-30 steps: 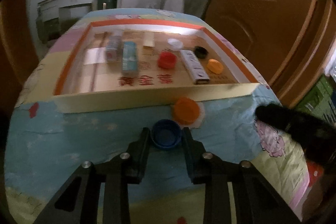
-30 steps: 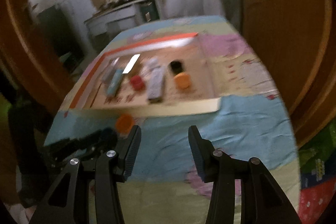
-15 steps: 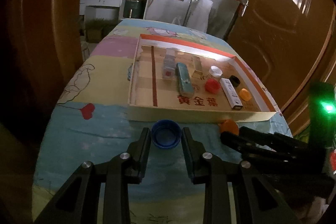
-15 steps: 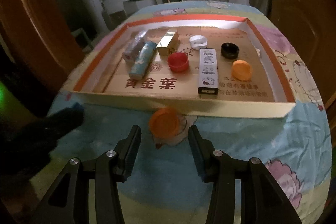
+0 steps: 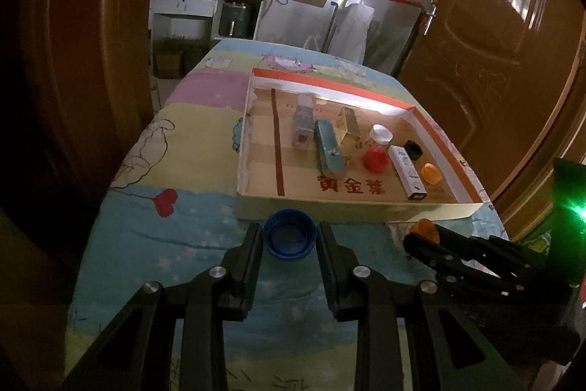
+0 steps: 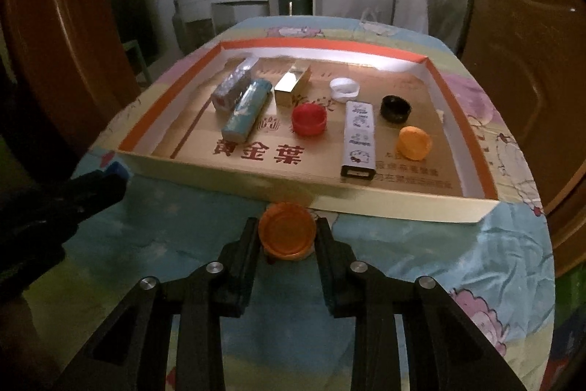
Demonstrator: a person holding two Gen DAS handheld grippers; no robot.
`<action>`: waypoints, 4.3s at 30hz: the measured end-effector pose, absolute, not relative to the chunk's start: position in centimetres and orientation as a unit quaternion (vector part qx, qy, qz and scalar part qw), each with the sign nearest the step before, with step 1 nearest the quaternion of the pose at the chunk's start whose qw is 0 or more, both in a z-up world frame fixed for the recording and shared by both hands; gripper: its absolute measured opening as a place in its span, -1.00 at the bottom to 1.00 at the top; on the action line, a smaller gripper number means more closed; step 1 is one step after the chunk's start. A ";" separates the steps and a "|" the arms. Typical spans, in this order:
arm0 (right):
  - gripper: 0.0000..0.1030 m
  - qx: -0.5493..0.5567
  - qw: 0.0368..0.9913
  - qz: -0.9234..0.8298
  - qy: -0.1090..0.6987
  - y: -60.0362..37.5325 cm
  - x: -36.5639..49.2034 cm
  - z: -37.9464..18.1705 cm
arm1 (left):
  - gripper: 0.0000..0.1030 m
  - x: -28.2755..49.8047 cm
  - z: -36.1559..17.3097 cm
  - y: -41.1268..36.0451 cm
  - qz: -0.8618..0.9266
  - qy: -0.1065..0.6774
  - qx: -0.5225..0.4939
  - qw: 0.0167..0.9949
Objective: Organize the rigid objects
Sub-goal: 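Grasp the blue cap with the left gripper while the right gripper grasps the orange cap, then carry the blue cap and orange cap with both grippers into the tray, then open the right gripper releasing the orange cap while the left gripper releases the blue cap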
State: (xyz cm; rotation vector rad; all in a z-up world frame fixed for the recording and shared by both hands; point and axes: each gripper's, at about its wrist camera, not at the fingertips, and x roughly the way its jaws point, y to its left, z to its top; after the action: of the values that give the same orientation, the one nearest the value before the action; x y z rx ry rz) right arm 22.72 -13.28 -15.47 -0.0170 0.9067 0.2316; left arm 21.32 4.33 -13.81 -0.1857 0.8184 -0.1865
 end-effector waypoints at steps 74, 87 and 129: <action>-0.41 -0.041 0.889 0.136 0.436 -22.2 40.7 -12.4 | -0.41 43.5 -10.5 -8.3 -0.170 0.436 0.003 0.884; -0.41 -0.043 0.874 0.141 0.462 -22.5 43.2 -15.1 | -0.41 45.8 -13.7 -10.7 -0.176 0.466 0.030 0.866; -0.09 -0.074 0.852 0.158 0.493 -21.6 44.1 -16.8 | -0.05 46.3 -15.7 -11.9 -0.179 0.476 0.066 0.858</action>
State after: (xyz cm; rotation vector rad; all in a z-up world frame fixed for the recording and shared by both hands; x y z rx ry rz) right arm 44.09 -21.56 -16.81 -0.1565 1.0387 0.3325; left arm 46.34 -11.87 -15.67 0.1389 0.9999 -0.3766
